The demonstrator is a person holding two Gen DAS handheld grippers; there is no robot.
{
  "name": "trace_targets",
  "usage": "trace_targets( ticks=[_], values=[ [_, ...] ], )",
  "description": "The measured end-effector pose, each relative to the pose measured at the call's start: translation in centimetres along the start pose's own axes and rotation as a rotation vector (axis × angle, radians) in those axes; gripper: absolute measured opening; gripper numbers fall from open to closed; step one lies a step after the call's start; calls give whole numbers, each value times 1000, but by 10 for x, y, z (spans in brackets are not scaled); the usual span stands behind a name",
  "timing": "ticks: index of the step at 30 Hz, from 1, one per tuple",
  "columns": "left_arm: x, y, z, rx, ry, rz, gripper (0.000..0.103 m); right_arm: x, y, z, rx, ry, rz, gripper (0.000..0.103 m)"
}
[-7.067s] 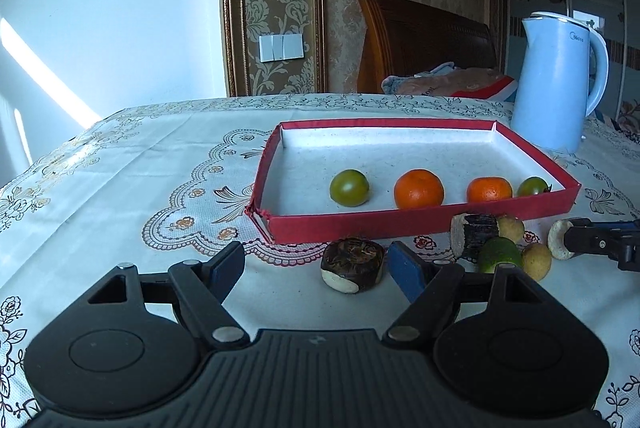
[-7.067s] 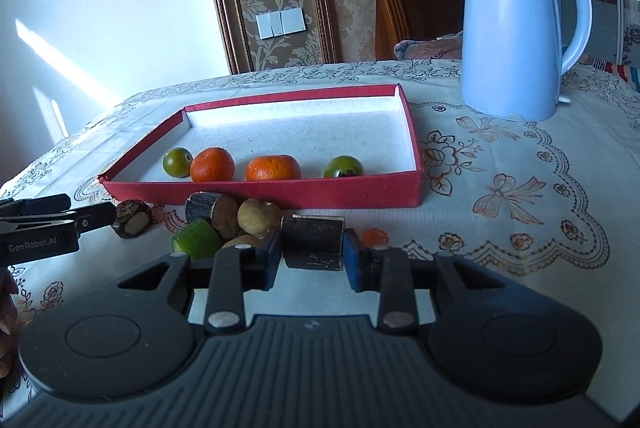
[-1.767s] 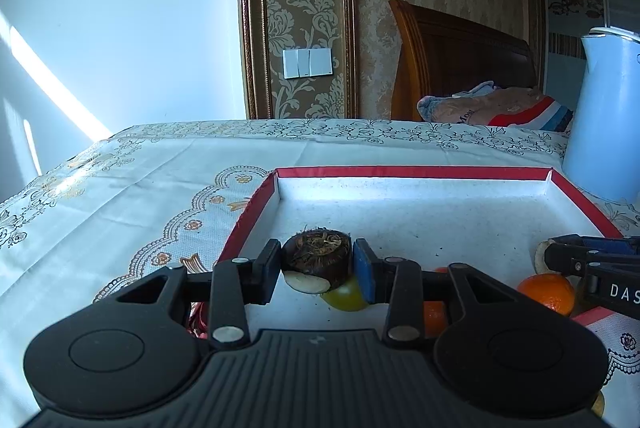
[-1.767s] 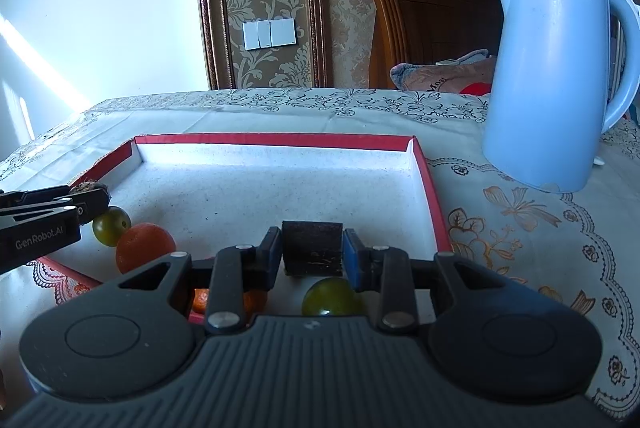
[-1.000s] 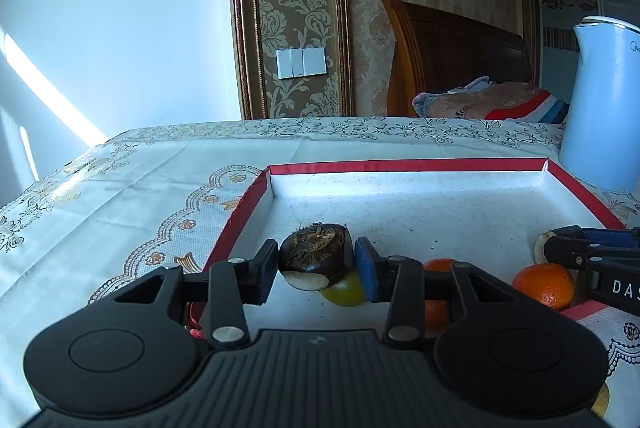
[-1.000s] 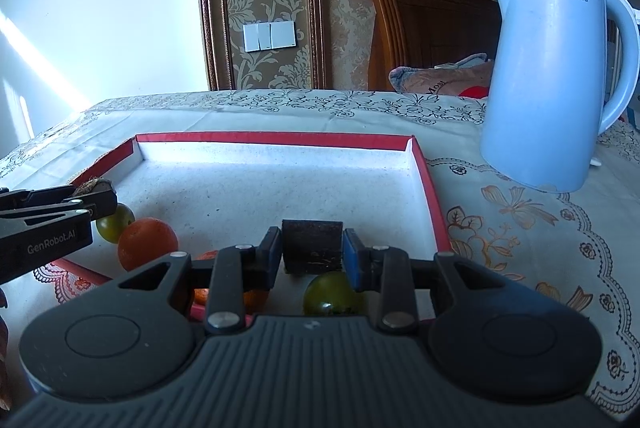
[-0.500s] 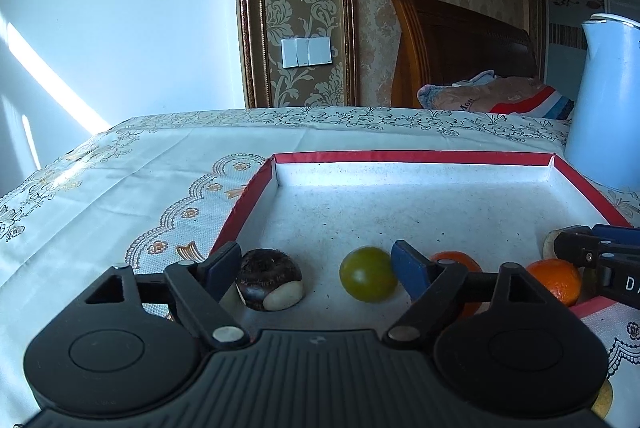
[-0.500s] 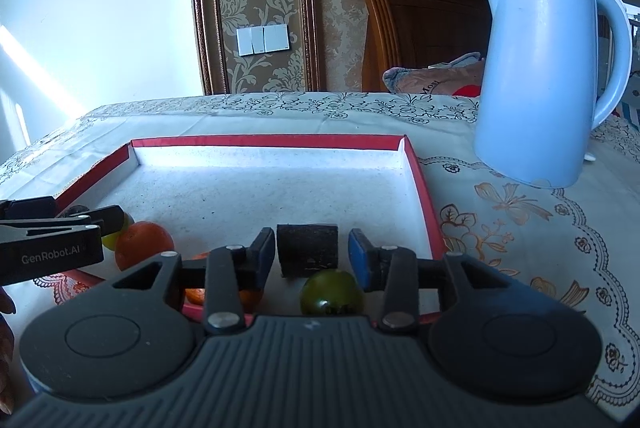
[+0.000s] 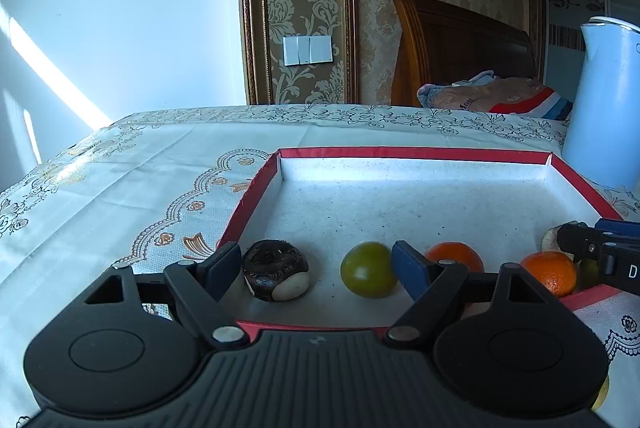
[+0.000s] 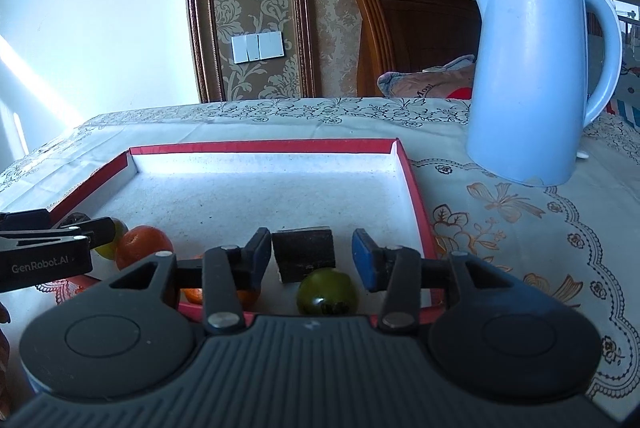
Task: Organize fruits
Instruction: 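Open the left tool releasing the slice while the right tool releases the chunk in the tray, then withdraw both tools from the tray back toward the remaining vegetables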
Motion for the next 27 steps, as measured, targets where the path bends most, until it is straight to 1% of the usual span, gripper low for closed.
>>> trace_targets(
  ticks=[6,13,14,15,16,24,27],
  values=[
    [-2,2,6,3,-14,-7,82,-1,-1,3,-7,-11,-1,46],
    [-5,13,18,-5,-22,32,82,-1,1,5,-16,-17,12,46],
    [-6,15,20,-11,-17,38,82,-1,1,6,-16,-19,12,47],
    [-7,16,20,-16,-12,44,82,-1,1,6,-19,-21,12,50],
    [-8,18,22,-17,-11,49,82,-1,1,7,-21,-25,12,51],
    [-11,32,30,-8,-23,107,82,-1,2,10,-29,-31,18,51],
    [-12,34,30,-22,-12,112,82,-1,1,10,-28,-30,16,51]
  ],
)
Point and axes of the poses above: each gripper's, at about its wrist camera, not at the fingertips, and z roughly against the way its jaws point, y to its left, x to its top, the point moved 4 cm from there along -z, roughly the way its jaws point, and after that the axes turned 14 degrees about x, right-handed, at the moved point
